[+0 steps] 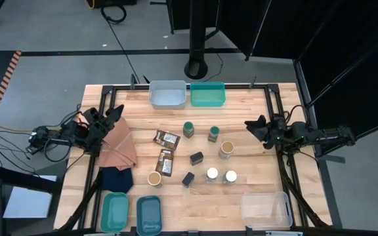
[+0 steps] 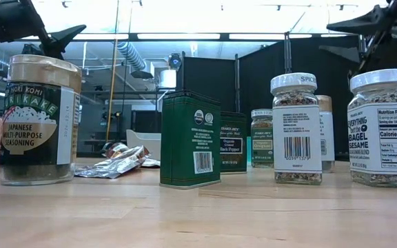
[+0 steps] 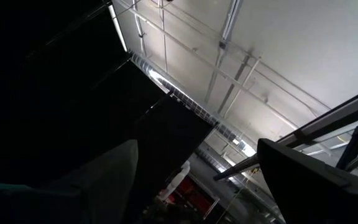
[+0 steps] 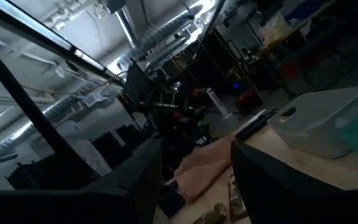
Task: Sort spices by type
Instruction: Put the top gold spice bottle into the transparent bin
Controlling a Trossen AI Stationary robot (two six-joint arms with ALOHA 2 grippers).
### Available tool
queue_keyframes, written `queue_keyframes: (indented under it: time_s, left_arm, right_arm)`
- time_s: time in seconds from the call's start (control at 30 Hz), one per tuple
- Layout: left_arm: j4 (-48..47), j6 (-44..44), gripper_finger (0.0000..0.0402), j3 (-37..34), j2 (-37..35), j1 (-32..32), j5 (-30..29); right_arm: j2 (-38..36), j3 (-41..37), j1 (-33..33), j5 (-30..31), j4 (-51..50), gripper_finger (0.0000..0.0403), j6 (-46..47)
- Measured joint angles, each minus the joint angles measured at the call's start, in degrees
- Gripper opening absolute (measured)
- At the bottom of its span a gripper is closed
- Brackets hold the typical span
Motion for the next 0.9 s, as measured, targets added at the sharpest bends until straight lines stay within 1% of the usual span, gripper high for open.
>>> queue_keyframes:
  time_s: [0.1, 0.17, 0.23, 0.33, 0.43, 0.53, 0.63, 0.7, 0.8, 0.9]
  left_arm:
    - [0.01, 0.00, 0.0335, 0.00, 0.00, 0.00, -0.04]
    - [0.20, -0.61, 0.0335, 0.03, 0.02, 0.00, -0.56]
    - [0.01, -3.14, 0.0335, 0.28, 0.02, 0.00, -0.72]
    - [0.02, -5.70, 0.0335, 1.85, 0.06, 0.00, 0.28]
    - [-0.06, -5.69, 0.0335, 4.35, 0.24, 0.00, 2.21]
    - [-2.49, -3.17, 0.0335, 8.47, 1.08, 0.00, 3.20]
    - [-9.21, -1.40, 0.0335, 14.57, 2.28, 0.00, 4.05]
    - [-16.73, -1.25, 0.0335, 19.66, 3.60, 0.00, 4.84]
    - [-29.94, -1.32, 0.0335, 27.99, 6.81, 0.00, 5.23]
    - [-40.33, -1.22, 0.0335, 35.26, 11.32, 0.00, 5.23]
  right_arm:
    - [0.07, -0.02, -0.09, -0.01, 2.54, 0.0200, 0.02]
    - [0.14, 0.00, -0.21, 0.11, 7.69, 0.0199, 0.70]
    - [0.11, 1.28, -0.40, 0.25, 13.12, 0.0198, -0.07]
    - [0.42, 6.88, -0.44, 1.82, 15.05, 0.0197, -7.18]
    - [3.43, 15.82, -0.44, 3.46, 11.55, 0.0197, -17.54]
    - [9.23, 27.05, -0.44, 5.23, 2.00, 0.0197, -27.34]
    - [16.38, 38.80, -0.44, 6.62, -11.38, 0.0197, -32.96]
    - [21.53, 46.26, -0.44, 8.03, -21.46, 0.0197, -33.97]
    - [29.57, 55.86, -0.44, 9.42, -37.48, 0.0202, -33.09]
    - [37.52, 62.65, -0.44, 9.54, -49.74, 0.0217, -31.02]
